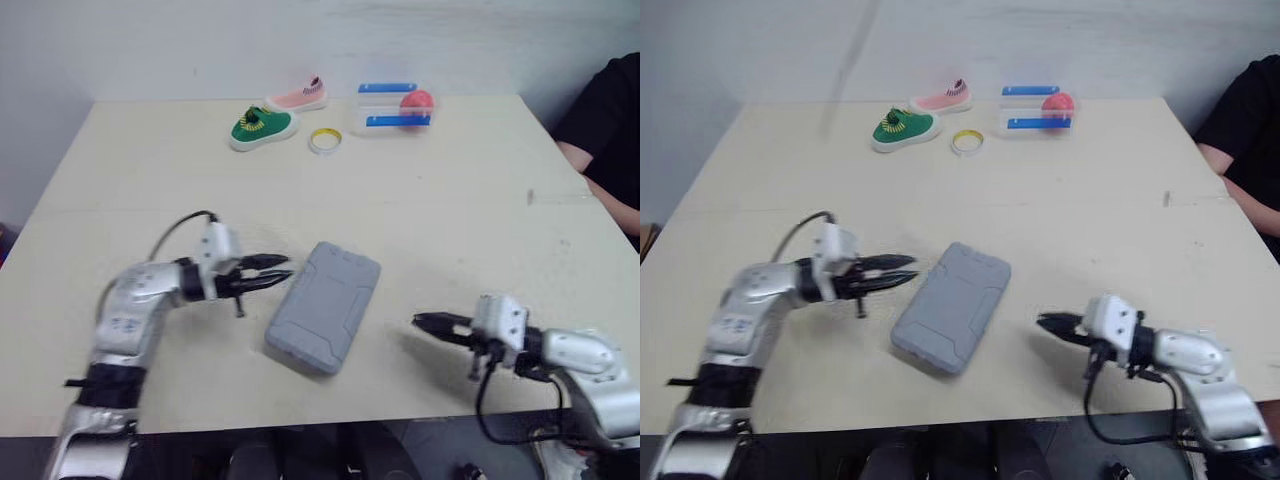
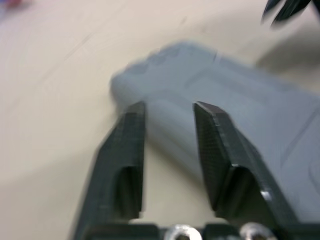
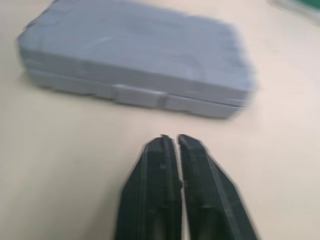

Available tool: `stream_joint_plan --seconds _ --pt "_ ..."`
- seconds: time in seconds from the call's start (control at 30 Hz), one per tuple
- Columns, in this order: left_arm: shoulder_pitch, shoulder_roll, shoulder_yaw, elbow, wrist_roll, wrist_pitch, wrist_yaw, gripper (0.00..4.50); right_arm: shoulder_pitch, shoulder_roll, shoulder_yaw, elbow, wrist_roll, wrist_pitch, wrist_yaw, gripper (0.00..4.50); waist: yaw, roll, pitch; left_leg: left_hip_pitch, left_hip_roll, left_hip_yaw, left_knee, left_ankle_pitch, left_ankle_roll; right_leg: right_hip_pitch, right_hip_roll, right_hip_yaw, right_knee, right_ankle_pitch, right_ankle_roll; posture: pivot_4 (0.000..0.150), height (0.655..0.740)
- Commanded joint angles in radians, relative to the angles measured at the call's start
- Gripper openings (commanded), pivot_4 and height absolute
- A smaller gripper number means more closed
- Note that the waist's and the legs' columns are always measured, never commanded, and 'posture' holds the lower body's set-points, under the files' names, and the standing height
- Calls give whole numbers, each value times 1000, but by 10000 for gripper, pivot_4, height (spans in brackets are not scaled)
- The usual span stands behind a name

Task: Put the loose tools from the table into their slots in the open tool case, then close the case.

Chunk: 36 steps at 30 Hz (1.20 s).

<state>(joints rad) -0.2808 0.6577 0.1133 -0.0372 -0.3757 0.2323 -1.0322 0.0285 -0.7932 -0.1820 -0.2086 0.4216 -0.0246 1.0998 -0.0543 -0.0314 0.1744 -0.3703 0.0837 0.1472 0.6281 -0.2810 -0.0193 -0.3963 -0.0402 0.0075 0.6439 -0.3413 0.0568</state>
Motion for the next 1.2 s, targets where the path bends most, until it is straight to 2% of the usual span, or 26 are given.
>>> stream_joint_plan --seconds 0.03,0.13,0.17,0.3,0.43,0.6,0.73,1.2 --pt "100 64 90 -66 -14 -15 -5 31155 -8 -33 -76 -6 34 -24 26 25001 1 -3 3 0 0 -1 0 0 1 0 0 -1 0 0 0 1500 7400" --pt "212 99 184 -81 1 -35 43 44954 -22 -63 -114 22 7 -59 37 40846 1 -3 5 0 0 -1 -1 -1 1 0 -1 -1 0 0 -1 1500 7400" --pt "256 106 224 -89 2 -39 60 45000 -28 -80 -130 39 0 -66 46 44690 1 -3 6 0 0 -1 -1 -1 1 0 -2 -1 0 0 -1 1500 7400" --pt "405 121 379 -70 25 -67 125 45000 10 -198 -194 135 -48 -127 135 44690 1 1 9 -1 -2 -1 -1 -3 4 0 -4 -1 -2 -1 -2 1500 7400" --pt "489 126 414 -63 71 -140 133 45000 29 -223 -242 174 -28 -126 150 44690 2 1 9 -1 -1 -1 -2 -4 4 1 -4 -2 -4 -1 -3 1500 7400" --pt "468 113 423 -79 32 -123 153 45000 -10 -172 -197 235 -56 -184 120 44690 0 1 10 0 -1 -1 -1 -4 4 1 -4 -2 -4 -1 -3 1500 7400" --pt "465 112 398 -96 60 -126 176 45000 -44 -140 -161 243 -70 -206 101 44690 -5 3 11 0 -1 -1 -2 -4 4 2 -4 -2 -4 -1 -3 1500 7400" --pt "432 90 363 -105 63 -160 207 45000 -112 -131 -121 267 -87 -208 79 44690 -2 4 12 0 -1 0 1 -3 3 1 -3 -1 -1 0 -2 1500 7400"
